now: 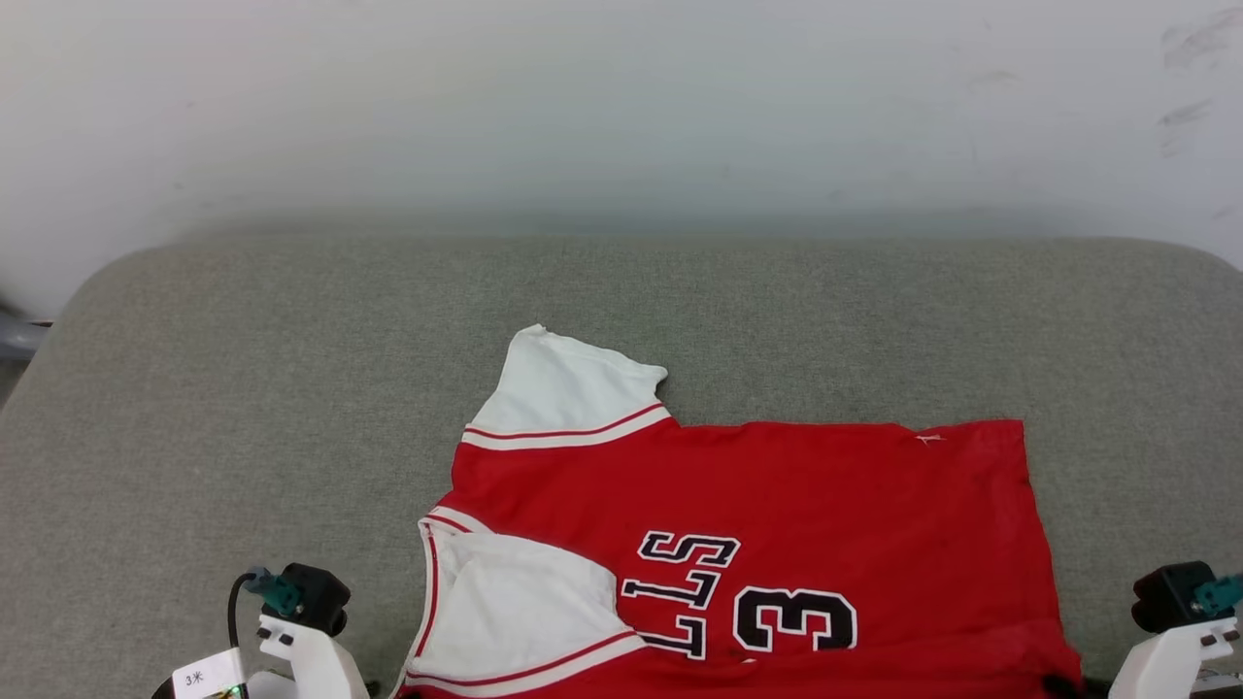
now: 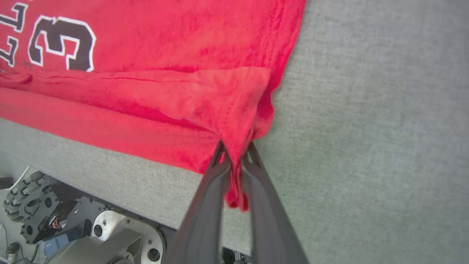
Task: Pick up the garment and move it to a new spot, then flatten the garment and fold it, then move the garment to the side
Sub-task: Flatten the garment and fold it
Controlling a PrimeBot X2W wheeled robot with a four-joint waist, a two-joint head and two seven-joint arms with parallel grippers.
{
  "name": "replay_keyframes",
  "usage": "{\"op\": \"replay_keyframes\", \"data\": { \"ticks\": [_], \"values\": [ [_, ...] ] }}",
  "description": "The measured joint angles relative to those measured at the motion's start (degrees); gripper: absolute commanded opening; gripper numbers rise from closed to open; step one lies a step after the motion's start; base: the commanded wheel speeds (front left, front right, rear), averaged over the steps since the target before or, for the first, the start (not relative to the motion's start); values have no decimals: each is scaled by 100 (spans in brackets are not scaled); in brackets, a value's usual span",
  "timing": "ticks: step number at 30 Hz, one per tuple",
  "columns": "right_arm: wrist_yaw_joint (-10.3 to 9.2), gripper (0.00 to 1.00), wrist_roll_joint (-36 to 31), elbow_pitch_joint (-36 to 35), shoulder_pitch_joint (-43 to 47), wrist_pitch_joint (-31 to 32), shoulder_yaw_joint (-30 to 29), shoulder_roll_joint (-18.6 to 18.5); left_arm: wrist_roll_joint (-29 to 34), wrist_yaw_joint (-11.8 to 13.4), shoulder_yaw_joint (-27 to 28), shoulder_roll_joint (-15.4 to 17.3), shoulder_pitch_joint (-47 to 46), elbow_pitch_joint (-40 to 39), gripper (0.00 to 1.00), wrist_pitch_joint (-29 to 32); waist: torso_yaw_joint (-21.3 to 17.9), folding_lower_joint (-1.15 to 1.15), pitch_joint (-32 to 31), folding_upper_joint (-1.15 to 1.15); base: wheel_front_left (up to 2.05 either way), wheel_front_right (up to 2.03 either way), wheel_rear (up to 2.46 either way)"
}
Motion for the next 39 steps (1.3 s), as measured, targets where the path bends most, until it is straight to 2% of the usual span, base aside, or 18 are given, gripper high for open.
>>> {"op": "replay_keyframes", "data": {
  "ticks": [6,10,16,19,22,27,31,32,34,39],
  "values": [
    [-3,100,-242,-225,-10,-624,-291,43,175,23,111,127,-124,-230,100,-227,-3,0,-115,0,0,0,0],
    [-3,100,-548,-488,-55,-1234,-686,261,323,207,355,222,-357,-454,100,-549,-35,0,-135,0,0,0,0],
    [-3,100,-1448,-855,-231,-2197,-1488,924,726,448,693,167,-1018,-415,100,-1055,-139,0,-65,0,0,0,0],
    [-3,100,-1814,-1172,-280,-2480,-1741,1274,797,449,821,53,-1407,-252,100,-1149,-216,0,42,0,0,0,0],
    [-3,100,-2115,-1497,-341,-2727,-1954,1586,797,304,935,-57,-1864,14,100,-1098,-303,0,226,0,0,0,0],
    [-3,100,-2494,-1929,-497,-2975,-2212,2056,899,35,880,-261,-2688,490,100,-675,-479,0,639,0,0,0,0],
    [-3,100,-2574,-2091,-542,-2996,-2195,2232,980,-162,735,-376,-3157,770,100,-259,-591,1,924,0,0,0,0],
    [-3,100,-2613,-2164,-599,-2991,-2176,2303,981,-266,633,-448,-3473,973,100,123,-664,1,1125,0,0,0,0],
    [-3,100,-2647,-2209,-676,-2984,-2167,2349,989,-365,545,-497,-3812,1182,100,476,-734,1,1331,0,0,0,0],
    [-3,100,-2660,-2237,-856,-3021,-2102,2429,988,-483,315,-641,-4465,1557,100,1366,-907,1,1822,0,0,0,0]
  ]
}}
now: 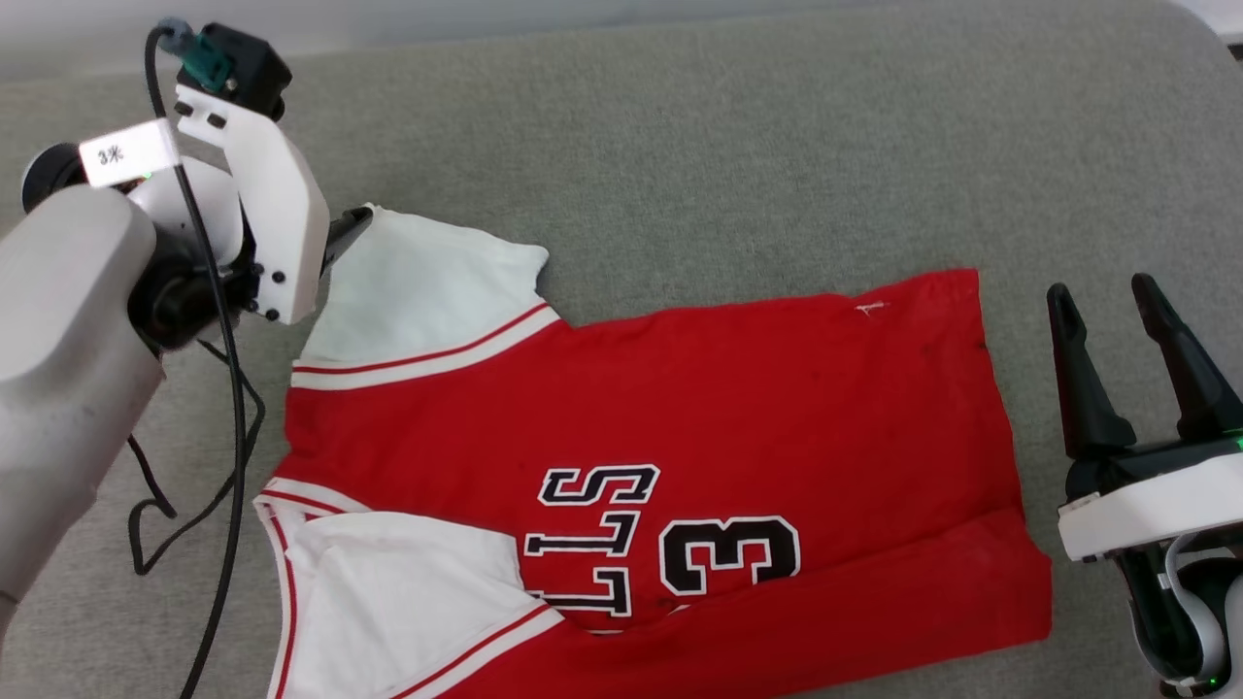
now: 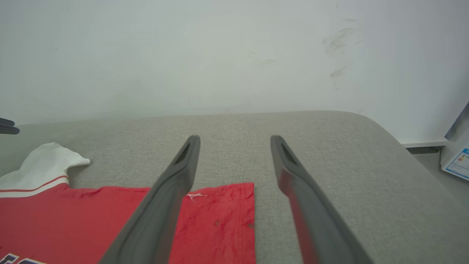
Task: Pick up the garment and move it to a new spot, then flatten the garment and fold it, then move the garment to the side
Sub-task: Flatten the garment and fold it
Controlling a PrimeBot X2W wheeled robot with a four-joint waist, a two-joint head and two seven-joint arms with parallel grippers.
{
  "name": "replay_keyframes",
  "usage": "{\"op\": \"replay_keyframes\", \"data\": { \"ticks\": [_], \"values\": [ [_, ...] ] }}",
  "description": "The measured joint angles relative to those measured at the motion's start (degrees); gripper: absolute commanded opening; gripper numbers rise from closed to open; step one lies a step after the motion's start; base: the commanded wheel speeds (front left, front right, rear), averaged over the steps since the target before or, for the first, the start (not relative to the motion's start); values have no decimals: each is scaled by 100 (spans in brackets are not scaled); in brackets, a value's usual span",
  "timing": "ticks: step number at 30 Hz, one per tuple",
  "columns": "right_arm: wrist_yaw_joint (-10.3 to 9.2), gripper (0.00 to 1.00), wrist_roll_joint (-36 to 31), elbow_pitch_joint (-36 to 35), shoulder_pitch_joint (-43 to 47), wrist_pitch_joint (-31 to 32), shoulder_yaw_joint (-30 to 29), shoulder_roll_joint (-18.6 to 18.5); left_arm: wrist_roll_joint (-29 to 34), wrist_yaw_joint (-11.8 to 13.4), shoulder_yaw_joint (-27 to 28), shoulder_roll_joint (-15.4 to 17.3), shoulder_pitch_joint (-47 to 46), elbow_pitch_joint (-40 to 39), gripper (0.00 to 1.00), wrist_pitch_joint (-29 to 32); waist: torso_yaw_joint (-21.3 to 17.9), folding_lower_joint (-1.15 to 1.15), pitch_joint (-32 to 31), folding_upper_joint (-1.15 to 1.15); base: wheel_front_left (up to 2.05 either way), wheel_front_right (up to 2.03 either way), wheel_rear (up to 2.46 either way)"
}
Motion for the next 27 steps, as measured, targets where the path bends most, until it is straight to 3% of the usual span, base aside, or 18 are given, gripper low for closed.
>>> {"op": "replay_keyframes", "data": {
  "ticks": [9,16,17,18,19,27],
  "values": [
    [0,100,24,107,-260,-135,38,38,269,-75,-475,-48,-784,517,100,947,-231,0,664,0,0,0,0],
    [0,100,65,269,-438,-258,110,30,53,-103,-620,-41,-983,800,100,1491,-363,-1,1016,0,0,0,0],
    [0,100,67,287,-459,-263,100,16,-3,-103,-639,-42,-1004,800,90,1553,-369,-1,1030,0,0,0,0],
    [0,100,81,303,-472,-268,88,0,-26,-103,-667,-42,-1006,786,31,1577,-365,-1,1032,0,0,0,0],
    [0,100,90,319,-488,-268,80,-12,-33,-101,-704,-43,-1004,743,0,1584,-360,-1,1028,0,0,0,0],
    [0,100,80,334,-673,-94,99,-368,-189,-102,-937,-97,-818,480,0,1105,-244,-1,785,0,0,0,0]
  ]
}}
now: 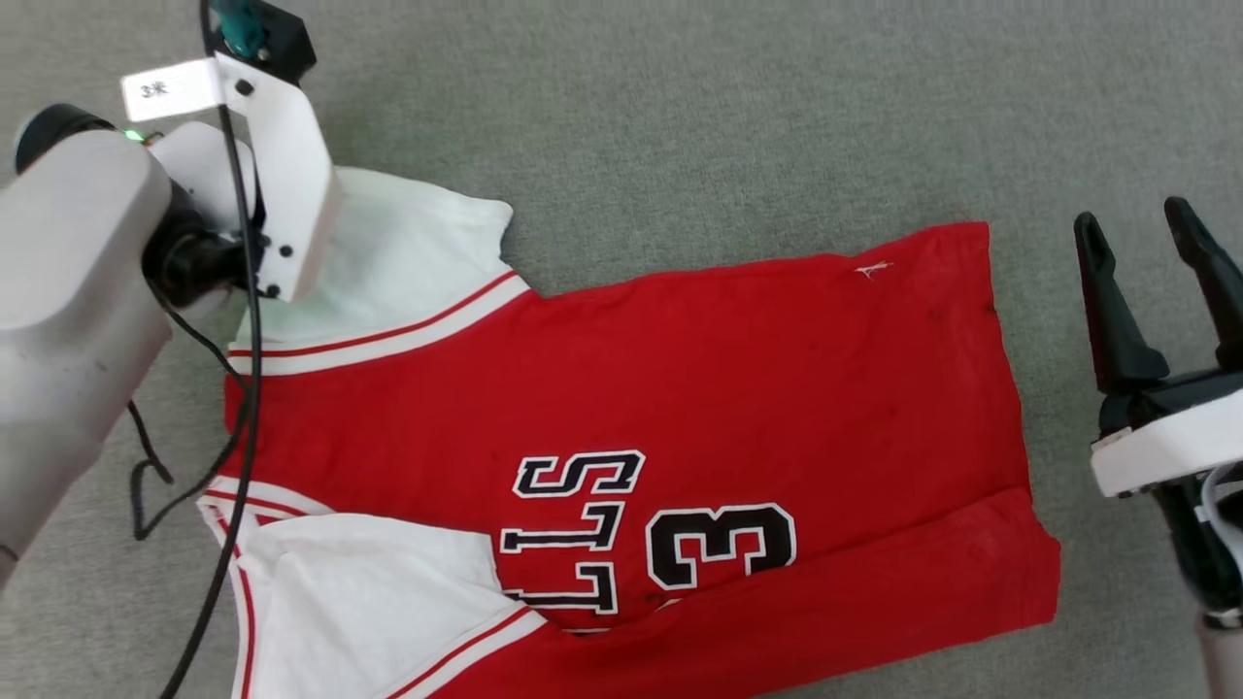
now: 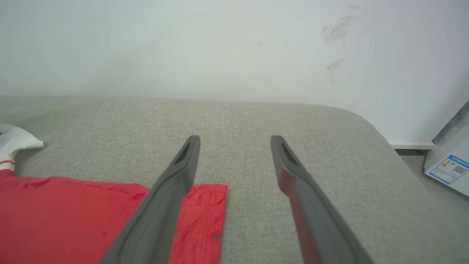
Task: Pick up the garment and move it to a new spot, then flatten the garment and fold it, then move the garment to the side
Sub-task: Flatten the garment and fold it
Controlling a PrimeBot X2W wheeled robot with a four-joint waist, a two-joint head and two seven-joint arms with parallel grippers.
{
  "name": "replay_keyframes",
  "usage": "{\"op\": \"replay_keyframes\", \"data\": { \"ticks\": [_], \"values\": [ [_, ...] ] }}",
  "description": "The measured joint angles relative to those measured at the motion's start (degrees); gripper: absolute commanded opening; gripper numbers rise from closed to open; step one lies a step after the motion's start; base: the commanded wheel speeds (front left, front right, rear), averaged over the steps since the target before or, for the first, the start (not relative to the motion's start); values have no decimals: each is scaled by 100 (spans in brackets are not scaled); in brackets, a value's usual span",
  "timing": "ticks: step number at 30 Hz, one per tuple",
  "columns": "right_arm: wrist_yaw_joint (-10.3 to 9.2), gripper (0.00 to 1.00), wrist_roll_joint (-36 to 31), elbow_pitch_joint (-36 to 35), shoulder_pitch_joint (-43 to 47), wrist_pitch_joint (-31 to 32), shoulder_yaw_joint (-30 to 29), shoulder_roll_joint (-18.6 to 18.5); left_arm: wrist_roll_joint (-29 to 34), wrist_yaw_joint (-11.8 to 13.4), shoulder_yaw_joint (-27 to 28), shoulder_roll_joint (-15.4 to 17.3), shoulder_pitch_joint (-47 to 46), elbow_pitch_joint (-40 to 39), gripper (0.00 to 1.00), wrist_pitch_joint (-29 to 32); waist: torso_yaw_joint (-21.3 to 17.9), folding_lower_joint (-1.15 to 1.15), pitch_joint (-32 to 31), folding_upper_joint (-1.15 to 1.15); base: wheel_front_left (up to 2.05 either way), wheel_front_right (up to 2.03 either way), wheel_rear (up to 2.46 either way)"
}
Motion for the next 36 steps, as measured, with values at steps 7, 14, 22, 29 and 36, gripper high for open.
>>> {"op": "replay_keyframes", "data": {
  "ticks": [7,14,22,29,36],
  "values": [
    [1,100,442,56,-360,1152,421,-1025,-34,-7,-131,-79,34,-269,0,-735,205,0,-410,0,0,0,0],
    [0,100,1229,409,-890,2837,1196,-2085,-73,-7,-380,-66,49,-732,0,-1249,536,0,-686,0,0,0,0],
    [1,100,1987,972,-1544,4484,2036,-2571,-89,-7,-549,-94,26,-1045,0,-1537,861,-1,-711,0,0,0,0],
    [1,100,1789,1679,-2156,4743,2497,-2533,-124,-7,-558,-212,-214,-1141,0,-1690,1042,0,-463,0,0,0,0],
    [-1,100,1642,2454,-2531,4643,3154,-2354,-122,-7,-652,-238,-369,-1132,0,-1788,1139,0,-204,0,0,0,0]
  ]
}}
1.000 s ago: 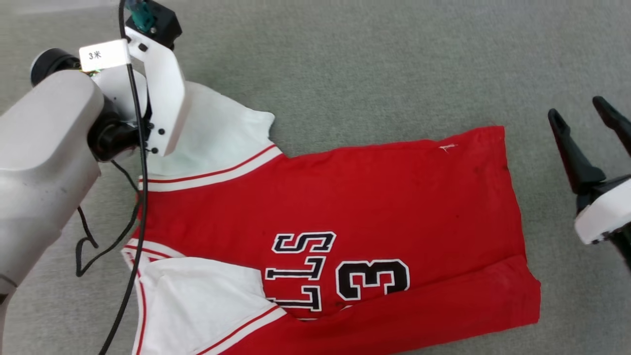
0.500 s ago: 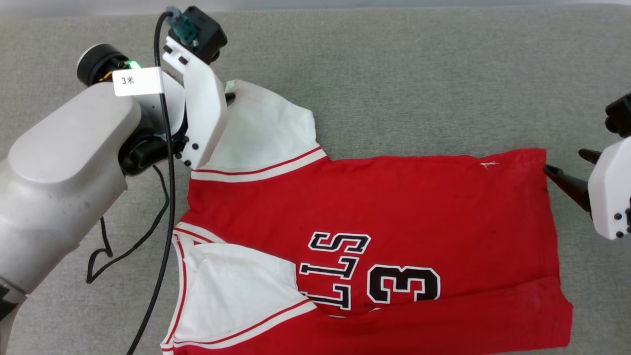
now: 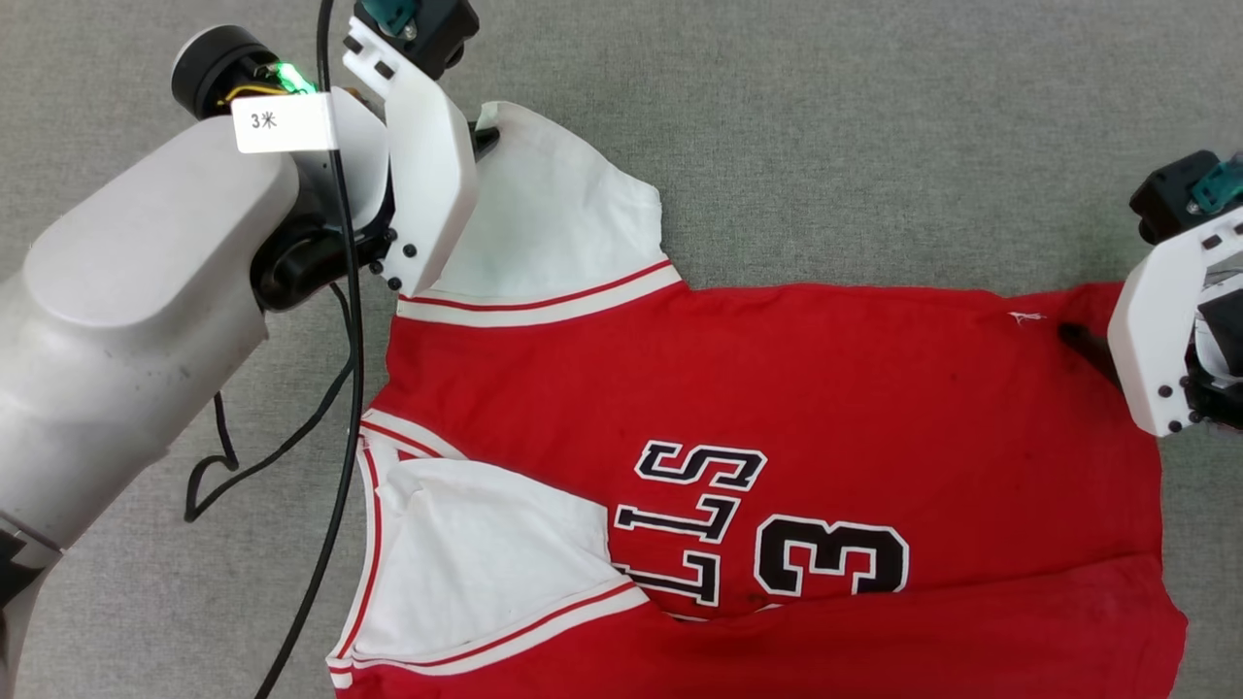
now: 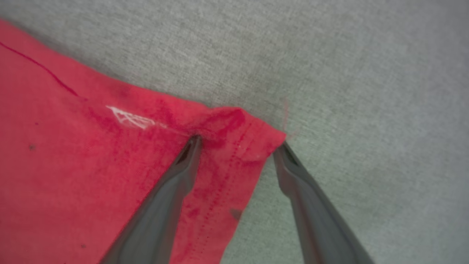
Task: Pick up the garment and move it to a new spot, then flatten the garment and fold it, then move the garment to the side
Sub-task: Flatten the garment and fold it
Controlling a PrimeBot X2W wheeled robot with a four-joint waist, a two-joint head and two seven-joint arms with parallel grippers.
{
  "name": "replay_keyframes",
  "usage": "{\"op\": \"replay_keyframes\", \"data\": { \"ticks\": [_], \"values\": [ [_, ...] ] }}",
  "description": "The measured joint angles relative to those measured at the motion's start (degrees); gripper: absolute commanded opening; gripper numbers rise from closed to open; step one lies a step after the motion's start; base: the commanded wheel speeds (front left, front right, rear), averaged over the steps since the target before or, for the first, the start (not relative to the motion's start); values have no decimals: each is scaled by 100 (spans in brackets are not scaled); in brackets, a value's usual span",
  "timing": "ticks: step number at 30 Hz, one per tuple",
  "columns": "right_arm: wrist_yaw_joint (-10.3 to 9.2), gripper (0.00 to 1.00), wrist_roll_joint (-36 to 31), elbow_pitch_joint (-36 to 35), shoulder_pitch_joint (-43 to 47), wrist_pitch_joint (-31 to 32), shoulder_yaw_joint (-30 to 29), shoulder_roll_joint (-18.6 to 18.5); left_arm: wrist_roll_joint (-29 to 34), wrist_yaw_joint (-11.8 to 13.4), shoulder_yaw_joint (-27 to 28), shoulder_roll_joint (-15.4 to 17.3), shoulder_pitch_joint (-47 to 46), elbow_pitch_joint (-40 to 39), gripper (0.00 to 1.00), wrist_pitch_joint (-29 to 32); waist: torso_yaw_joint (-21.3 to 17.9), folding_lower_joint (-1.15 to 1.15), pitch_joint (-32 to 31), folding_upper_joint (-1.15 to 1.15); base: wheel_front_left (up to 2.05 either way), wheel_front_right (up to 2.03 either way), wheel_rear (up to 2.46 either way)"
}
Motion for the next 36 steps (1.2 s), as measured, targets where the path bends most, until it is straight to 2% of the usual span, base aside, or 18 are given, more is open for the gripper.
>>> {"op": "replay_keyframes", "data": {
  "ticks": [6,7,8,16,23,29,36],
  "values": [
    [-1,99,224,377,-201,-145,382,-1,-20,0,-90,0,-55,60,0,-96,2,-2,59,0,0,0,0],
    [-1,13,252,421,-219,-248,427,-5,-31,0,-115,3,-55,78,0,-116,-5,-2,55,0,0,0,0],
    [-1,0,265,461,-230,-352,477,-5,-55,0,-134,4,-55,101,0,-148,-11,-1,43,0,0,0,0],
    [2,0,543,710,-207,-1391,711,107,-198,0,-254,192,196,133,0,-459,-87,-1,-367,0,0,0,0],
    [2,0,775,547,248,-2102,783,-63,-274,1,-338,563,727,-198,0,-764,-143,-1,-958,0,0,0,0],
    [2,0,906,300,837,-2374,770,-211,-371,199,-368,985,1393,-691,0,-960,-165,-1,-1492,0,0,0,0],
    [2,0,976,-52,1655,-2463,639,-297,-560,621,-409,1500,2262,-1530,0,-1091,-171,-1,-2031,0,0,0,0]
  ]
}}
